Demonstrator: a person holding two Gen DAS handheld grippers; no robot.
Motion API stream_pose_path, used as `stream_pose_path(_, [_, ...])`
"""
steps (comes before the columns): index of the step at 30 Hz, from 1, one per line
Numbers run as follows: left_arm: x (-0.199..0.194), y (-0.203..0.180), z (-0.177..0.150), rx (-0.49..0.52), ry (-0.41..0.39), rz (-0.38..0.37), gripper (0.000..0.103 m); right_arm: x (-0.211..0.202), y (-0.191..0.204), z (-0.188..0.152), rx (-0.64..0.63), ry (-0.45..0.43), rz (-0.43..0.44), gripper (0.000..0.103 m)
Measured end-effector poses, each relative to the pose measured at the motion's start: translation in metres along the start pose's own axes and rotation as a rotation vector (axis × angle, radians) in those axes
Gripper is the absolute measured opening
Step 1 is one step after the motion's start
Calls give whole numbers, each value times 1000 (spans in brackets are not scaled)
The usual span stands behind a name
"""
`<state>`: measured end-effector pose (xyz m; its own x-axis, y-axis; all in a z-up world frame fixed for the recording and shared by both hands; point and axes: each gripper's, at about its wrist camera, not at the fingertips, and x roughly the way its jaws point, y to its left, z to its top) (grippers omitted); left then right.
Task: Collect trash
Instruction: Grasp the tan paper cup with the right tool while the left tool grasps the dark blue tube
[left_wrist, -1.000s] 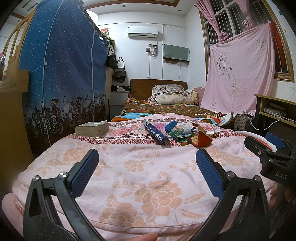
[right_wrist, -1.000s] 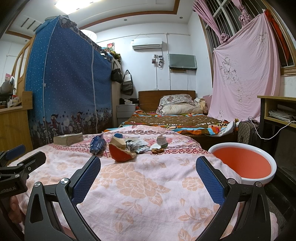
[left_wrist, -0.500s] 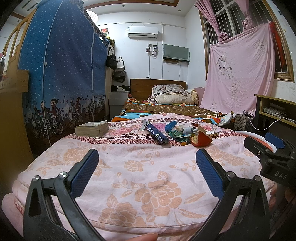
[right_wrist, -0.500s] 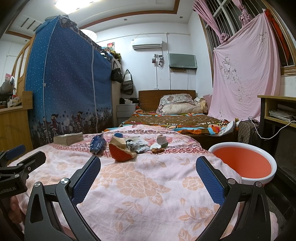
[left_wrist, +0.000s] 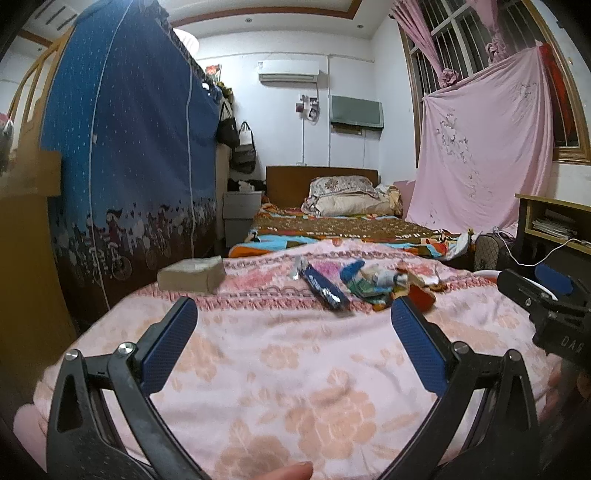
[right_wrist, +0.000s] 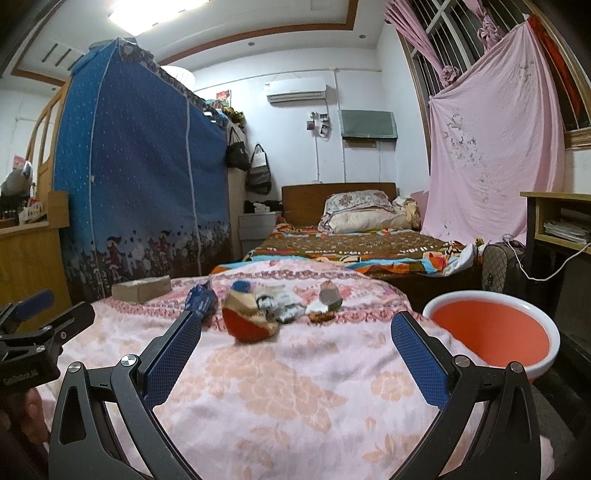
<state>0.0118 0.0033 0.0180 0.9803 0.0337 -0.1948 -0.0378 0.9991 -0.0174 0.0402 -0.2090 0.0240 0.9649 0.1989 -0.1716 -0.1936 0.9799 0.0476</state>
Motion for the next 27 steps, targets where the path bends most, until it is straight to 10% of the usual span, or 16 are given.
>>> stream_pose_path(15, [28,17,47,-19,-125,1,91,32,8,48,-72,-95,43,103])
stream_pose_path(27, [86,22,43,-40,89,-91,89,89,15,37,-55,195,92,103])
